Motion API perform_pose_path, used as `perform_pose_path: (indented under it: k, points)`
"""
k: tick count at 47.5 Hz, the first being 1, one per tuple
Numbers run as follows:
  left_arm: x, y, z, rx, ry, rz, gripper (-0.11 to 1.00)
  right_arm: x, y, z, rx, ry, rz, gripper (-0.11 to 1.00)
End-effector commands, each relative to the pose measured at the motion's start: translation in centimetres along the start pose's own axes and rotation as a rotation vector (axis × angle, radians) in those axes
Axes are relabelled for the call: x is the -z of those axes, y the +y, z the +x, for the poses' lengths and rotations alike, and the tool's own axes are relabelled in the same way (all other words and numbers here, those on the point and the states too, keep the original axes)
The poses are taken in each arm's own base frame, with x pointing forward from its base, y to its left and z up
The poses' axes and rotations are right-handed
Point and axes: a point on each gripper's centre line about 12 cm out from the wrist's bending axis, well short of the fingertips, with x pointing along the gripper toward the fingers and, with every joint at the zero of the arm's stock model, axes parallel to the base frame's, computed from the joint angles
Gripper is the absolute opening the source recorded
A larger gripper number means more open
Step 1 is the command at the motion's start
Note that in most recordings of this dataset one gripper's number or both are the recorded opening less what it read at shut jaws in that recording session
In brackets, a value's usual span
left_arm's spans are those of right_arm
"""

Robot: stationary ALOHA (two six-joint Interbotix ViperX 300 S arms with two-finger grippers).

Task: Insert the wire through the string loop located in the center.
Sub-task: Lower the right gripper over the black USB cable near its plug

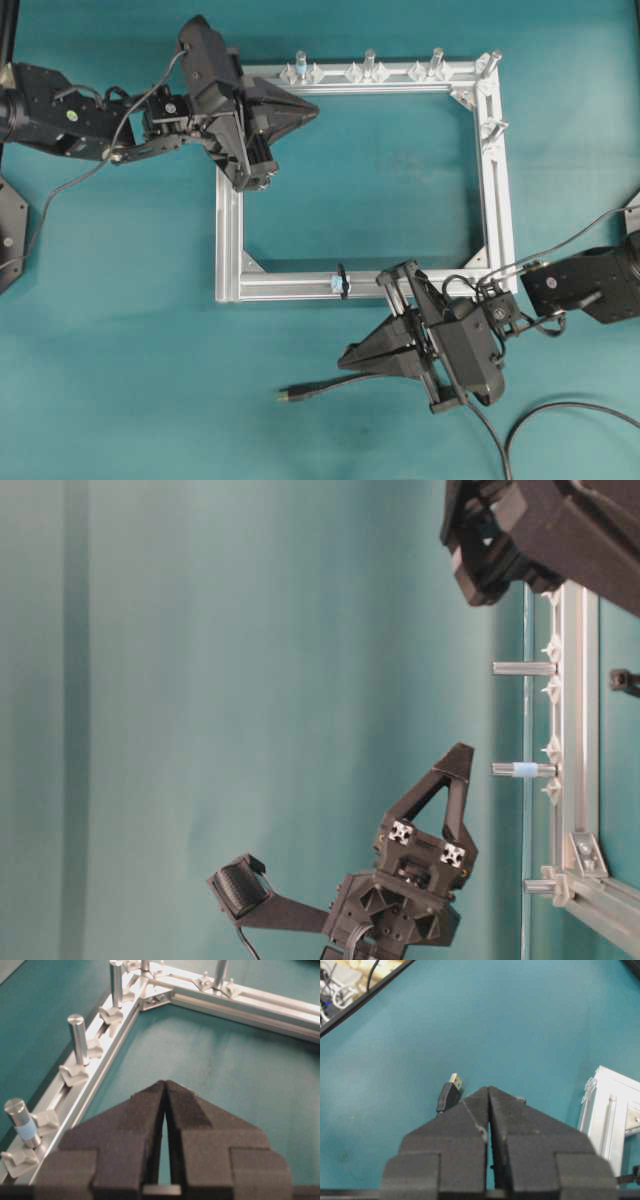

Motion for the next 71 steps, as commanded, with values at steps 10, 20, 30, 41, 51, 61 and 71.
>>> perform_pose_path:
  k: [10,20,30,41,51,61,71]
  points:
    - [-2.0,-0.5,-0.4,0.015,-0.054,-0.001,0.00,-0.9,-0.2,0.7,0.005,0.026,-0.001,0.00]
    - [-1.8,-0.6,-0.8,0.018,-0.036,-0.001,0.00,-1.0,-0.2,1.0,0.005,0.056,-0.006,0.00]
    - [-1.6,-0.6,-1.2,0.016,-0.019,0.002,0.01,-1.1,0.1,1.2,-0.002,0.054,-0.006,0.09]
    - [-1.6,-0.6,-1.4,0.018,-0.019,0.003,0.01,-1.3,0.2,1.2,-0.003,0.050,-0.003,0.46]
    - [-1.7,-0.6,-1.4,0.018,-0.022,0.001,0.01,-1.2,0.2,1.2,0.003,0.052,0.012,0.47]
    - [-1.6,-0.6,-1.4,0.018,-0.019,0.000,0.01,-0.7,0.6,1.3,-0.002,0.083,0.043,0.47]
    - [-1.6,-0.6,-1.3,0.018,-0.020,-0.002,0.01,0.8,1.8,2.3,-0.029,0.119,0.070,0.47]
